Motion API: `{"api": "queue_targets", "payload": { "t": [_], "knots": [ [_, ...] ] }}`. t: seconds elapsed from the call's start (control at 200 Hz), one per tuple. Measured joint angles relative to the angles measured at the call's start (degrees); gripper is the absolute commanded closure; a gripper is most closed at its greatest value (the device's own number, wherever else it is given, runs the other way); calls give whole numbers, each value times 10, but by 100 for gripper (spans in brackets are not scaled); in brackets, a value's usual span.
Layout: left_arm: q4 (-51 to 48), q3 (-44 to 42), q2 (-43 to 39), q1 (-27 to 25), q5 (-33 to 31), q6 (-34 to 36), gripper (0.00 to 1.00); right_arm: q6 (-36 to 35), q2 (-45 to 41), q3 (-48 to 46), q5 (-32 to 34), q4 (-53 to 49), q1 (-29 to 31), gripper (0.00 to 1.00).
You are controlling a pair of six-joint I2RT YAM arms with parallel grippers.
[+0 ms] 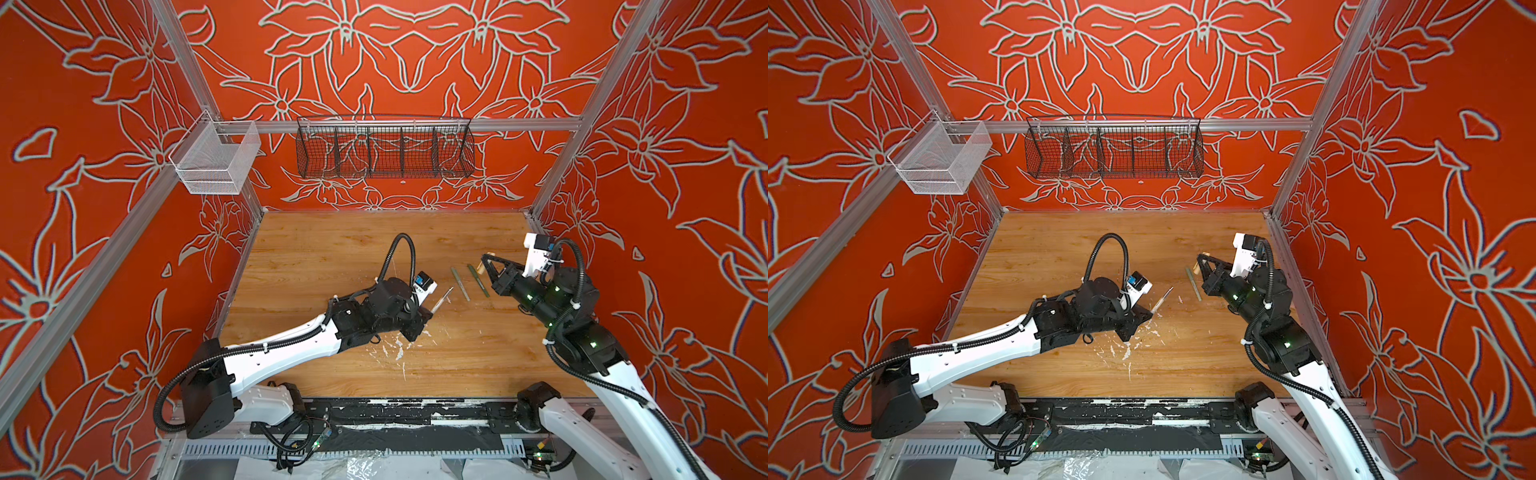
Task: Insert the pens into the pen caps
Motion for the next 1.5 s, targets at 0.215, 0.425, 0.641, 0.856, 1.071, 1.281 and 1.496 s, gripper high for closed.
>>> {"api": "queue_targets", "payload": {
  "t": [0.215,0.425,0.641,0.856,1.071,1.281,1.496],
  "knots": [
    [-53,-20,47,0,-7,-33,100,0,5,-38,0,-34,0,100],
    [-104,-15,145,-3,-10,-59,100,-6,1,-75,7,-63,0,100],
    [-130,9,224,-26,-20,-72,100,-16,-7,-77,9,-68,0,100],
    [-142,25,240,-32,-20,-78,81,-24,-8,-82,14,-69,0,100],
    [-167,35,245,-33,-26,-80,50,-33,0,-82,14,-68,0,100],
    [-179,64,257,-30,-39,-61,45,-40,9,-82,14,-65,0,100],
    [-170,64,258,-12,-24,-51,52,-40,9,-82,13,-64,-1,100]
  ]
}}
